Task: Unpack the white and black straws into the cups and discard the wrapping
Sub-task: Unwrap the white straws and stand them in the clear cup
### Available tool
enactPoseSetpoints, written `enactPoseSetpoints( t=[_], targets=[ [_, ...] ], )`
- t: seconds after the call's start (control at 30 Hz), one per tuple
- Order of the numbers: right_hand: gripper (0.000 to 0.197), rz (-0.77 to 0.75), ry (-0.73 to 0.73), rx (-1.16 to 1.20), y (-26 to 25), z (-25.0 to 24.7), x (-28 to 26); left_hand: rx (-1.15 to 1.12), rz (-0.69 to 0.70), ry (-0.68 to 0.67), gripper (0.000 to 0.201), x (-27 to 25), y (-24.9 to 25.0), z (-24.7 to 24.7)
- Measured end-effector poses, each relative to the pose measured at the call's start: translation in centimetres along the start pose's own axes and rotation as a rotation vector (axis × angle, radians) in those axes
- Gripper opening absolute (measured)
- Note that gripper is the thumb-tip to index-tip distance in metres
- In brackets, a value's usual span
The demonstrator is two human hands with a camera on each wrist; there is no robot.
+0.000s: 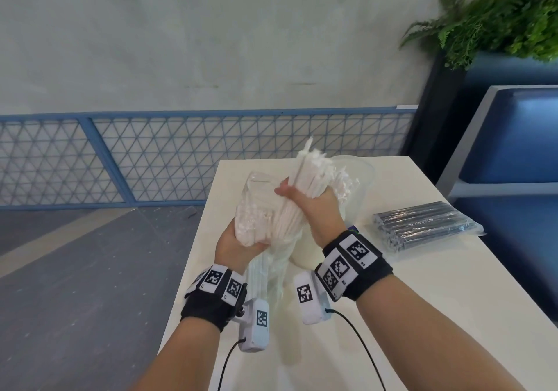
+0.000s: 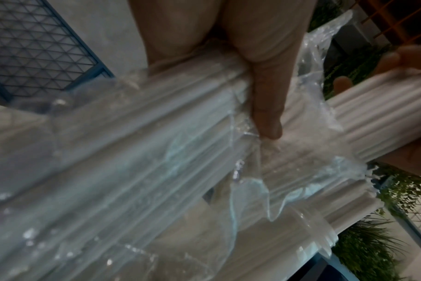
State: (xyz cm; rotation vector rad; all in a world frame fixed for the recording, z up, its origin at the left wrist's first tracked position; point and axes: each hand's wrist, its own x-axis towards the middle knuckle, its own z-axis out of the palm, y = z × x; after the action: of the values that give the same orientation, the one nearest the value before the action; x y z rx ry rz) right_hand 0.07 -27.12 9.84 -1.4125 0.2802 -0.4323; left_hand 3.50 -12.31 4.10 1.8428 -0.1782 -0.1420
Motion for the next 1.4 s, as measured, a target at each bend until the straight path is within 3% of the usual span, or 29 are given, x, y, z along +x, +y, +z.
enactPoseSetpoints(
  t=[0.13, 0.27, 0.33, 0.43, 0.57, 0.67, 0.8, 0.9, 1.07, 1.13, 1.27, 1.4],
  targets=[
    [0.009, 0.013, 0.213, 0.229, -2.4, -0.5, 1.1, 0.023, 0.001, 0.019, 0.061, 0.0, -0.2, -0.4],
    [0.010, 0.020, 0.346, 0.362, -3.9, -1.9, 2.3, -0.002, -0.015, 0.065, 0.057, 0.3, -0.5, -0.7],
    [0.005, 0.030, 0.384, 0.350, -4.3, -2.4, 3.1, 0.009, -0.021, 0.095, 0.057, 0.6, -0.7, -0.8],
    [0.013, 0.044, 0.455, 0.347, -4.9, -3.2, 3.7, 0.003, -0.033, 0.129, 0.057, 0.8, -0.7, -0.7],
    [0.007, -0.084, 0.512, 0.443, -6.7, -4.1, 3.1, -0.035, -0.066, 0.177, 0.056, 1.2, -0.8, -0.8],
    [0.009, -0.151, 0.567, 0.312, -7.2, -4.2, 3.4, -0.060, -0.091, 0.190, 0.053, 1.4, -0.9, -1.0],
    [0.012, -0.113, 0.476, 0.070, -5.3, -2.8, 3.7, -0.070, -0.054, 0.162, 0.054, 1.2, -0.6, -0.6],
    [0.027, -0.090, 0.450, -0.048, -3.0, -2.0, 3.9, -0.051, -0.041, 0.169, 0.055, 1.3, -0.7, -0.4],
    [0.056, -0.285, 0.348, -0.199, -1.4, -2.4, 3.9, -0.041, -0.041, 0.176, 0.053, 1.1, -1.1, -0.4],
    [0.052, -0.362, 0.258, -0.260, -0.8, -2.5, 3.9, -0.049, -0.039, 0.173, 0.051, 1.0, -1.1, -0.5],
    [0.016, -0.489, 0.118, -0.598, 0.8, -2.7, 4.3, -0.042, -0.039, 0.160, 0.051, 1.0, -1.3, -0.6],
    [0.021, -0.494, -0.006, -0.870, 1.2, -2.6, 4.7, -0.036, -0.034, 0.159, 0.053, 0.8, -1.3, -0.4]
  ],
)
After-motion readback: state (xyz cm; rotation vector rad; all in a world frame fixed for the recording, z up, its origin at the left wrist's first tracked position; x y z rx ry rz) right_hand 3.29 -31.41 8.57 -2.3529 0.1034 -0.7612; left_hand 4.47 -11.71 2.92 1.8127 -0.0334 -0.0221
